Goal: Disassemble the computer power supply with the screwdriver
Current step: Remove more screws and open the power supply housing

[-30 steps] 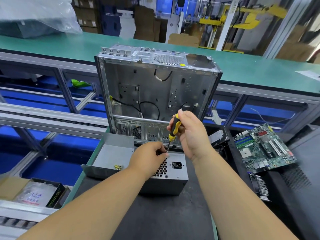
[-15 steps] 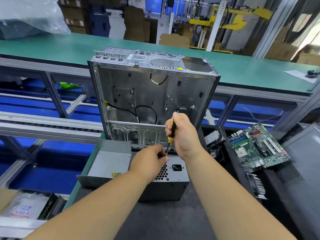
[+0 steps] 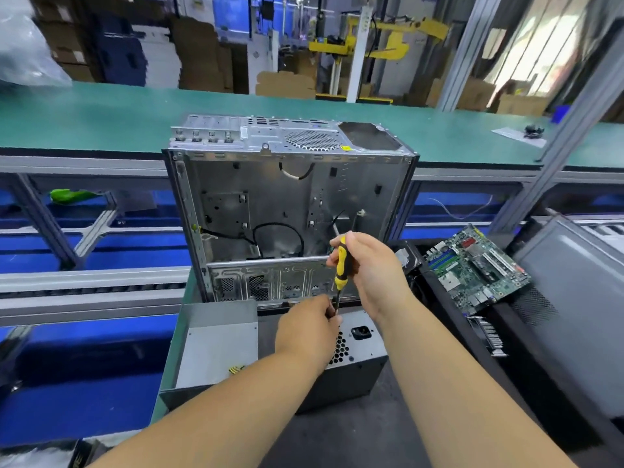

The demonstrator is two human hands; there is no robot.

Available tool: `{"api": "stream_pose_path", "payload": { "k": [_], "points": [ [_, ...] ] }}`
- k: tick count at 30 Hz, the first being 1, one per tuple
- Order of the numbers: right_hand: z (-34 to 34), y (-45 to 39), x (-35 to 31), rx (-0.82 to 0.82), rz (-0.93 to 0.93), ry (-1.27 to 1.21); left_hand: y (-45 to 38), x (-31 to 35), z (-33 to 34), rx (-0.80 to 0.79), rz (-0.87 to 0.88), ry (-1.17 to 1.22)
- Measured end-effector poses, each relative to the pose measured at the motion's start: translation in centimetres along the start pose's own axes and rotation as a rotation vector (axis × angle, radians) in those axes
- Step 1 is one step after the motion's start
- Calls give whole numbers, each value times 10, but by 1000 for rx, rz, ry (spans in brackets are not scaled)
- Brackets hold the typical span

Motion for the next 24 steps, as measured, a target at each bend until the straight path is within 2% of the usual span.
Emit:
{"api": "stream_pose_path", "payload": {
  "k": [6, 24],
  "points": [
    [18, 4, 5, -166, -30, -235, -2, -1, 1, -14, -13, -25],
    [8, -13, 8, -250, 67, -116, 4, -4, -3, -4, -88, -11]
  ]
}}
Point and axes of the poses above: each hand's wrist, its own y-axis away from the middle knuckle, its own z-axis out of the palm, x = y × z, the point moved 10 cm from there along -y, towards the middle knuckle, and after that the axes turned 2 degrees about x, right-handed, at the moved point
